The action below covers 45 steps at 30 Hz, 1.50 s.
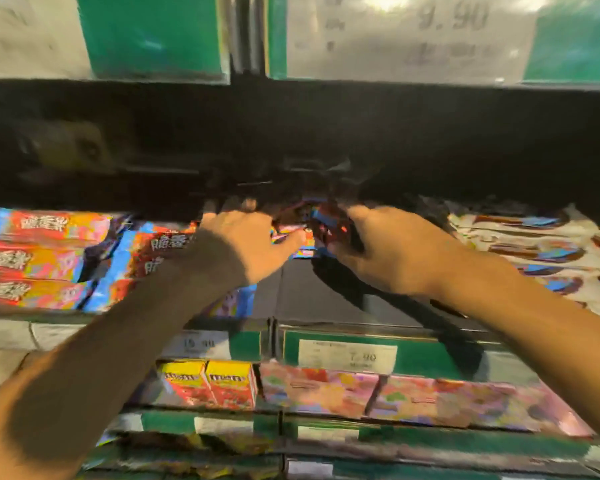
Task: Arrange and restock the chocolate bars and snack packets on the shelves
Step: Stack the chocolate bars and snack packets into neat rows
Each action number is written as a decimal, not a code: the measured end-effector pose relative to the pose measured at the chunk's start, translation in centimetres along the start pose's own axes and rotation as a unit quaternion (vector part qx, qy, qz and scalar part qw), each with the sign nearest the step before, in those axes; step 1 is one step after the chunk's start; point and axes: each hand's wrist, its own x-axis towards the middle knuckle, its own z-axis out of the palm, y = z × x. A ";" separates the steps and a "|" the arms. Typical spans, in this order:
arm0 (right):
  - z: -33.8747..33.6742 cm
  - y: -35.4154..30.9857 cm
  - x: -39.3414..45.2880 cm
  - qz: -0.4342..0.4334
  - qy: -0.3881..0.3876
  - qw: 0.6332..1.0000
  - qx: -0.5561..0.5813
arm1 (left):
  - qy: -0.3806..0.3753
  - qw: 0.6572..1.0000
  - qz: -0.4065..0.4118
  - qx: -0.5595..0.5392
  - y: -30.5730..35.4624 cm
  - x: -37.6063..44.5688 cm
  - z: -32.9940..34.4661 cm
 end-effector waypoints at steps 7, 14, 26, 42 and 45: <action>2.0 -0.1 1.5 -0.009 -0.102 0.994 0.045 | 0.010 0.987 0.057 -0.149 -1.8 2.0 -1.0; 1.4 -0.7 3.3 0.051 -0.004 0.998 0.037 | 0.003 0.975 0.097 -0.198 -2.5 5.5 -1.7; 2.2 -0.7 3.3 0.061 0.054 0.997 0.007 | 0.017 0.967 0.070 -0.245 -3.9 5.2 -3.4; -0.2 -0.7 1.2 0.265 0.016 0.961 0.074 | 0.000 0.931 -0.036 -0.364 -5.8 1.1 -2.6; -0.9 -0.6 -0.1 0.278 0.023 0.951 0.133 | -0.022 0.925 -0.058 -0.376 -6.2 0.7 -3.1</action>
